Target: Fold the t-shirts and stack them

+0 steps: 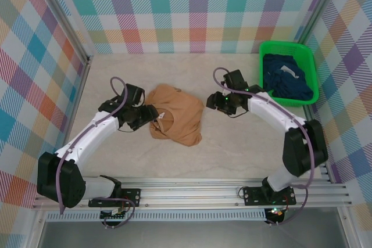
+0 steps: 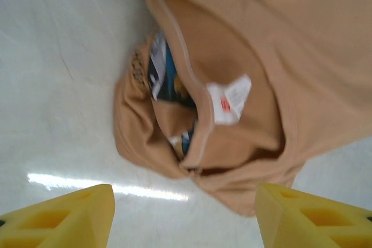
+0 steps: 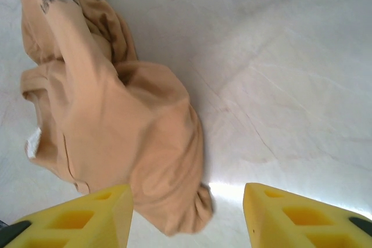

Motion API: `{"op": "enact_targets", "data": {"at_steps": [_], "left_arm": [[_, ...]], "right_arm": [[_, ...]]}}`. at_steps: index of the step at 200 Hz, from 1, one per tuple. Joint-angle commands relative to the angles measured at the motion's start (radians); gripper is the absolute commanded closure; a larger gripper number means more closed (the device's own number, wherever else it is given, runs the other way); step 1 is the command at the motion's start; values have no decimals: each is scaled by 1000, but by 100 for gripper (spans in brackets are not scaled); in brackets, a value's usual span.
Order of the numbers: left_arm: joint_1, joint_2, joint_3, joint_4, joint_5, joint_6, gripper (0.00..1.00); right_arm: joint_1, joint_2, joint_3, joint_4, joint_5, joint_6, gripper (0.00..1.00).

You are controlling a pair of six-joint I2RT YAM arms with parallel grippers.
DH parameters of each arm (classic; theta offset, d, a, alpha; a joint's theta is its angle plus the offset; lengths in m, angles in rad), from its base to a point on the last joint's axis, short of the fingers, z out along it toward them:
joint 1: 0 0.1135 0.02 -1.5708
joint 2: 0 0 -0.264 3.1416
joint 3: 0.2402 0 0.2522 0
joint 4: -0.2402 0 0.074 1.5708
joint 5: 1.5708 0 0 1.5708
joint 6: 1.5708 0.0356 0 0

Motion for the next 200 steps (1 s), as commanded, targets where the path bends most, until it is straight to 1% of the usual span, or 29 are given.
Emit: {"op": "enact_targets", "data": {"at_steps": [1, 20, 30, 43, 53, 69, 99, 131, 148, 158, 173, 182, 200], "left_arm": [[-66, 10, -20, -2, 35, -56, 35], [-97, 27, -40, 34, 32, -75, 36], [-118, 47, -53, 78, 52, -77, 38], [-167, 95, -51, 117, 63, -46, 39], [-212, 149, -31, 103, 49, -7, 40], [-271, 235, 11, 57, 2, 44, 38], [-348, 339, 72, 77, 0, 66, 36], [-429, 465, 178, 51, -28, 65, 29], [-449, 528, 210, 52, -55, 42, 29], [-450, 563, 223, 65, -56, 33, 33], [-451, 623, 261, 68, -54, 35, 45], [-451, 651, 286, 64, -52, 44, 57], [-451, 680, 339, 45, -68, 58, 86]], "right_arm": [[2, -51, -71, -43, 18, 9, 48], [21, -86, -113, -34, -16, 0, 50], [39, -89, -124, -46, -18, -14, 50], [46, -84, -150, -53, -33, -16, 50], [45, -89, -178, -43, -43, -14, 50], [46, -94, -211, -21, -68, -6, 49], [48, -64, -257, 8, -128, 38, 49], [46, -92, -296, 19, -92, 69, 50], [45, -116, -302, 14, -79, 74, 50], [44, -130, -308, 8, -76, 77, 50], [43, -156, -316, -9, -59, 81, 51], [39, -179, -323, -22, -47, 82, 52], [21, -234, -342, -44, -21, 87, 52]]}}
